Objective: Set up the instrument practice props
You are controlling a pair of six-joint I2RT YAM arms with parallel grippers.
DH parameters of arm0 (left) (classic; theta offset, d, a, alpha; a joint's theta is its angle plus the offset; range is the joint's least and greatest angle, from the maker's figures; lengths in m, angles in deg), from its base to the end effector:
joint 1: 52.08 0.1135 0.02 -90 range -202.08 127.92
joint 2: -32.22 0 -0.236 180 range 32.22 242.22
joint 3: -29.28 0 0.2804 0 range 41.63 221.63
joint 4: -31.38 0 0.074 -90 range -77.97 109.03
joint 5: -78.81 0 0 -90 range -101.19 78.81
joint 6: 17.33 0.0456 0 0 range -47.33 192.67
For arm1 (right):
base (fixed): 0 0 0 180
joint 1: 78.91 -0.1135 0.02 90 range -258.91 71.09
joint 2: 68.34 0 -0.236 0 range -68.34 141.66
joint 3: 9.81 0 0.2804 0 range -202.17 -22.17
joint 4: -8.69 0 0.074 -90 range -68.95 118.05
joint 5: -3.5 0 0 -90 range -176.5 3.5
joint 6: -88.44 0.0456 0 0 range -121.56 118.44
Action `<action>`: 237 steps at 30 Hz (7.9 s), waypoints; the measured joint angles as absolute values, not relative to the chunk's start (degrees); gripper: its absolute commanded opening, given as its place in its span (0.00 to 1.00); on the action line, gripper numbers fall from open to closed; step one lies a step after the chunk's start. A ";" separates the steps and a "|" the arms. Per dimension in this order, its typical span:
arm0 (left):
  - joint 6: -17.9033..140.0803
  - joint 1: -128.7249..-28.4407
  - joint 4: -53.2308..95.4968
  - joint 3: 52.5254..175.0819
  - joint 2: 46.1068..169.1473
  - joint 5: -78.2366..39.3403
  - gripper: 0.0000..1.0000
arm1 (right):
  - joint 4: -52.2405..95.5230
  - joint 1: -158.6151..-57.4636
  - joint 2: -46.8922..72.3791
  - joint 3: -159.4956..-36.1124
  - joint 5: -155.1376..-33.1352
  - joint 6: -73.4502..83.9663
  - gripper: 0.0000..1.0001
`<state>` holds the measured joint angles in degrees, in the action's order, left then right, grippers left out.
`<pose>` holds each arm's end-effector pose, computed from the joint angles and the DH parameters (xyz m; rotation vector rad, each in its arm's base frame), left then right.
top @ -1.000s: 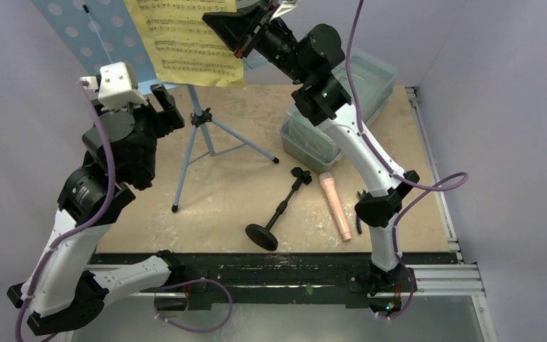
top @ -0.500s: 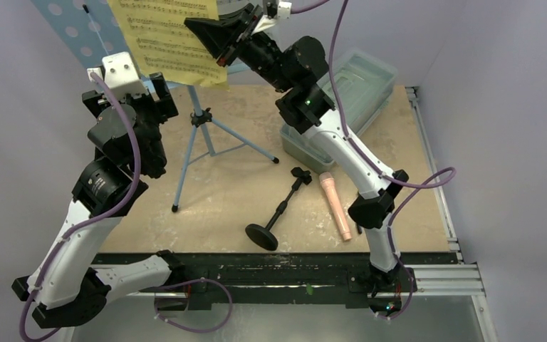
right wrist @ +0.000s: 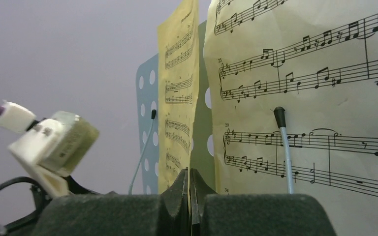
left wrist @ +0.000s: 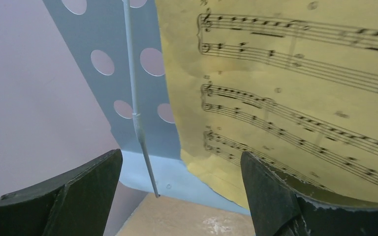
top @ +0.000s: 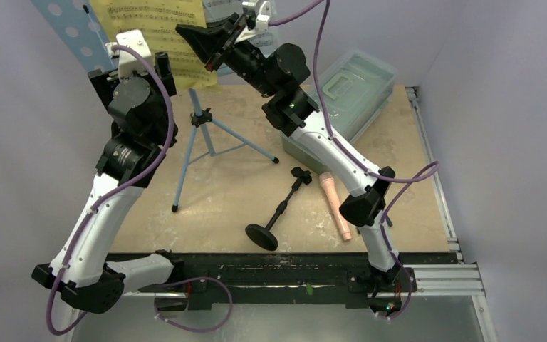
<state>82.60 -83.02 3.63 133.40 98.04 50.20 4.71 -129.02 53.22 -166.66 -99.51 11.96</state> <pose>0.2244 -0.0878 0.5201 -0.3906 1.4470 0.4443 0.2897 0.3627 0.5515 -0.5068 0.8168 1.1298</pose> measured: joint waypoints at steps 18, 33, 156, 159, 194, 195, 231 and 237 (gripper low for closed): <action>83.39 -77.95 11.96 132.35 98.59 45.17 0.52 | 3.70 -130.00 53.24 -168.88 -96.87 7.81 0.00; 91.39 -76.79 27.15 127.59 98.63 45.74 0.27 | 3.00 -131.21 55.67 -170.55 -95.99 4.95 0.00; 61.09 -74.24 5.71 131.24 95.44 -0.14 0.81 | -6.61 -131.05 55.76 -172.14 -95.36 -1.39 0.65; 61.25 -74.37 7.63 131.26 97.76 1.54 0.80 | -5.24 -131.10 54.58 -170.04 -93.06 0.18 0.79; 63.74 -74.32 11.13 130.14 97.21 8.60 0.82 | 11.07 -128.10 18.29 -118.42 -81.11 23.87 0.99; 63.65 -74.32 10.41 130.14 97.21 7.88 0.82 | 11.66 -127.47 16.22 -114.77 -81.44 23.87 0.99; 42.04 -79.37 -6.97 92.70 84.71 -31.70 0.83 | 33.21 -120.23 4.22 -69.13 -98.88 47.61 0.71; 40.44 -92.25 -8.96 92.55 85.69 -22.72 0.84 | 24.93 -120.36 5.46 -62.00 -107.64 59.44 0.69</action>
